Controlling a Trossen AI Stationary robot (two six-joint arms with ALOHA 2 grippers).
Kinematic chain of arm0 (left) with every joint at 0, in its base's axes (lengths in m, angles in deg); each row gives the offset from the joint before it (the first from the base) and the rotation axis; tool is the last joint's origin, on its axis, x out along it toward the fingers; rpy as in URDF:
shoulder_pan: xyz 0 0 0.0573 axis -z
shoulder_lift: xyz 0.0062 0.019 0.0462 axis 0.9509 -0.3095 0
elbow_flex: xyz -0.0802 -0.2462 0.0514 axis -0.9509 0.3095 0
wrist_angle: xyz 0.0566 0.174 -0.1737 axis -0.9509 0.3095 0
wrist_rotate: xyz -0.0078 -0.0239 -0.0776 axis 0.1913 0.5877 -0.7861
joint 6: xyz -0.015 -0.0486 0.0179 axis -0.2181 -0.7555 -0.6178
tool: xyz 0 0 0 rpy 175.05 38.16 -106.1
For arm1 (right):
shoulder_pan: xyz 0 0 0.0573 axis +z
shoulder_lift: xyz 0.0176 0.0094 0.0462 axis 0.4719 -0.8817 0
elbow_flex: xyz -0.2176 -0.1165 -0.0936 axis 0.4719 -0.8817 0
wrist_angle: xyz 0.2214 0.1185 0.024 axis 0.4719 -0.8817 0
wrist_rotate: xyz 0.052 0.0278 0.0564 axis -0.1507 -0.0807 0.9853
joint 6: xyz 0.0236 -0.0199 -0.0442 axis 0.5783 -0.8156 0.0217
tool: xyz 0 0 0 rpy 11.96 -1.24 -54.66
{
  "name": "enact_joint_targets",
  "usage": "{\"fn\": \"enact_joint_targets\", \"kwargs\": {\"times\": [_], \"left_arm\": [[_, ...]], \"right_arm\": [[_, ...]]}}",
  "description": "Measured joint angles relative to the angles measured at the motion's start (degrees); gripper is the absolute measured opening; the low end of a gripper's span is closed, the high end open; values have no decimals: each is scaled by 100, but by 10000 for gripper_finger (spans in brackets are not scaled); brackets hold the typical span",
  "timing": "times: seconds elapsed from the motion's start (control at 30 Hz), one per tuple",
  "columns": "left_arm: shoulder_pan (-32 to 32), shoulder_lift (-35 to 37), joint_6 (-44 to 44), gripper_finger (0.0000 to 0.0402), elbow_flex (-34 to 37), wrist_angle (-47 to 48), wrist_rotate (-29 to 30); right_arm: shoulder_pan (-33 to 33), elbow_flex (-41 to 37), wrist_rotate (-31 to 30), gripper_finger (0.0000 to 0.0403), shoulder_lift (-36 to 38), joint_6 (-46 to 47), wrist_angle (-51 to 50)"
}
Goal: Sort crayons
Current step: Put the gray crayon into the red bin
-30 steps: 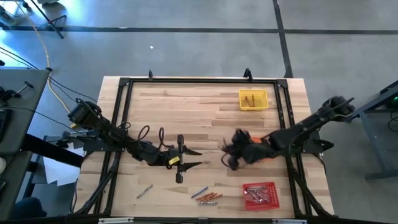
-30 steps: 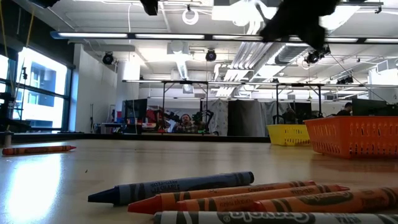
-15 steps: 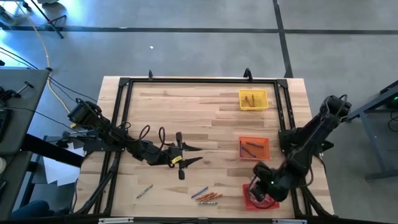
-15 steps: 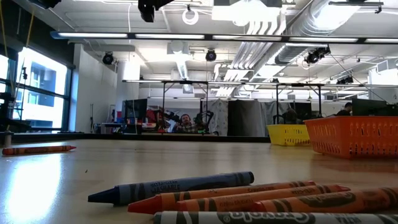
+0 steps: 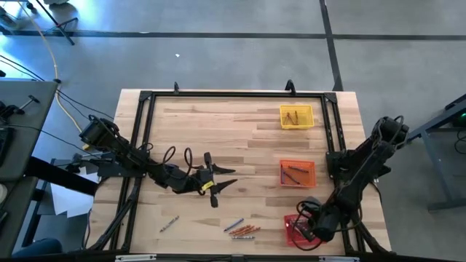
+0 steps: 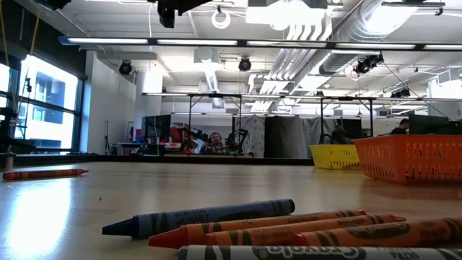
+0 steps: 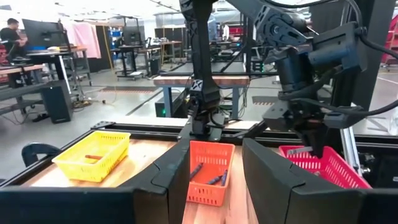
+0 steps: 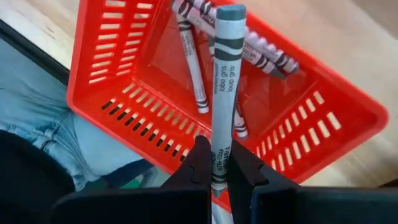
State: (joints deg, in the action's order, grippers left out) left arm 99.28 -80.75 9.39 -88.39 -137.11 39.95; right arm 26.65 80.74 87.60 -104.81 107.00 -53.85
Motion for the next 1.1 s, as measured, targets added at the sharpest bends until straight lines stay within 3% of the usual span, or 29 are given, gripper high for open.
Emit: {"fn": "enact_joint_targets", "kwargs": {"times": [0.2,0.57,0.93,1.1], "left_arm": [[7,1,39,131,0,26,0],[50,234,975,131,-2,4,292],[50,242,1296,131,-2,-2,808],[61,242,1180,131,-2,-2,870]], "right_arm": [[7,0,13,5,-83,-181,61],[270,0,-68,5,-111,-620,503],[378,0,-879,5,-111,-964,490],[369,0,-1200,27,-111,-892,463]]}}
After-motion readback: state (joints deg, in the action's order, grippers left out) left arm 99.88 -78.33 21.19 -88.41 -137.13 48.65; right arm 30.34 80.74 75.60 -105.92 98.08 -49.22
